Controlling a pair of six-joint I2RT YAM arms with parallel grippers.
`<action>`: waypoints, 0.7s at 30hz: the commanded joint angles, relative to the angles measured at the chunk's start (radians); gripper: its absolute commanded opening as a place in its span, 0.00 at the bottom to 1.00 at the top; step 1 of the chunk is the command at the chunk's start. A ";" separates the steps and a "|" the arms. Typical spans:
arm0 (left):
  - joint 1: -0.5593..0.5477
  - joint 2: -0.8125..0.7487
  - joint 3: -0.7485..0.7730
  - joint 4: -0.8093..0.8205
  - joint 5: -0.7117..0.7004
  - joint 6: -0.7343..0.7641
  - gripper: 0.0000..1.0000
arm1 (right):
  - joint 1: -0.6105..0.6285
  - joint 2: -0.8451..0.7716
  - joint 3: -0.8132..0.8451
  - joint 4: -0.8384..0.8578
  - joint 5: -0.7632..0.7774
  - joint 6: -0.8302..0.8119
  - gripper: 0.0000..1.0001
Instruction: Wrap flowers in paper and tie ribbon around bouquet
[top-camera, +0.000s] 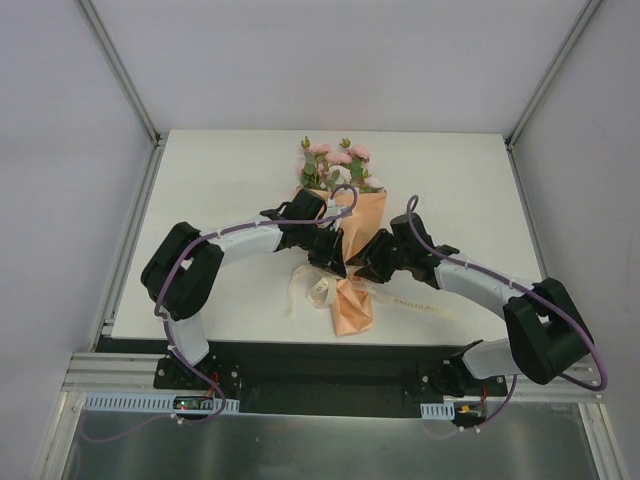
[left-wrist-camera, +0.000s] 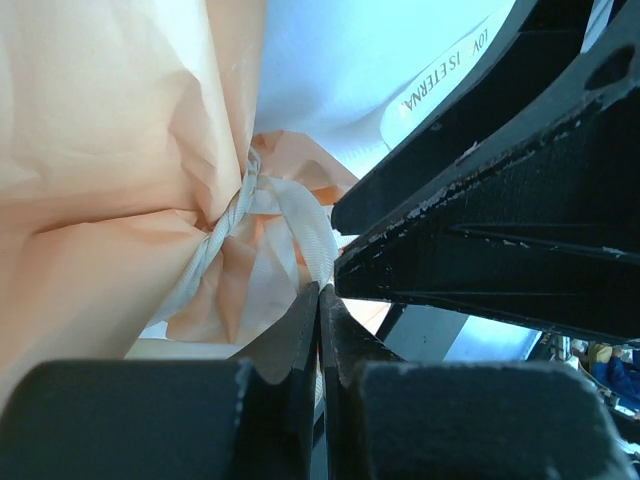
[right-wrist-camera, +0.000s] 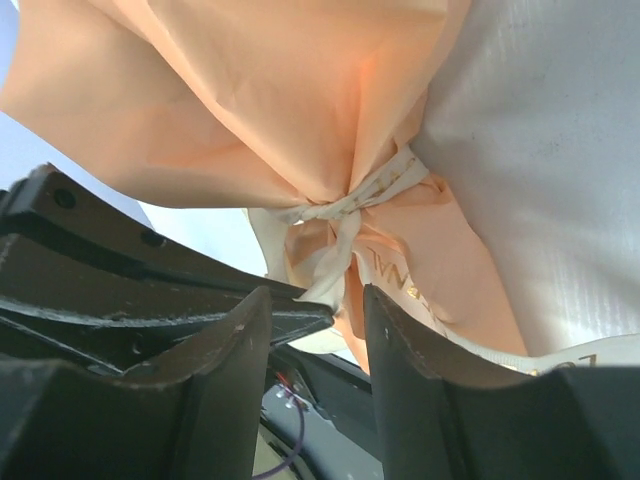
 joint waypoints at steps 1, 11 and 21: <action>-0.007 -0.054 -0.009 0.027 0.033 -0.004 0.00 | -0.013 0.015 0.004 0.056 0.001 0.102 0.45; -0.007 -0.054 -0.007 0.041 0.053 -0.012 0.00 | -0.014 0.083 0.006 0.059 -0.033 0.125 0.44; -0.011 -0.061 -0.026 0.047 0.066 -0.007 0.16 | -0.009 0.106 0.012 0.125 -0.053 0.140 0.10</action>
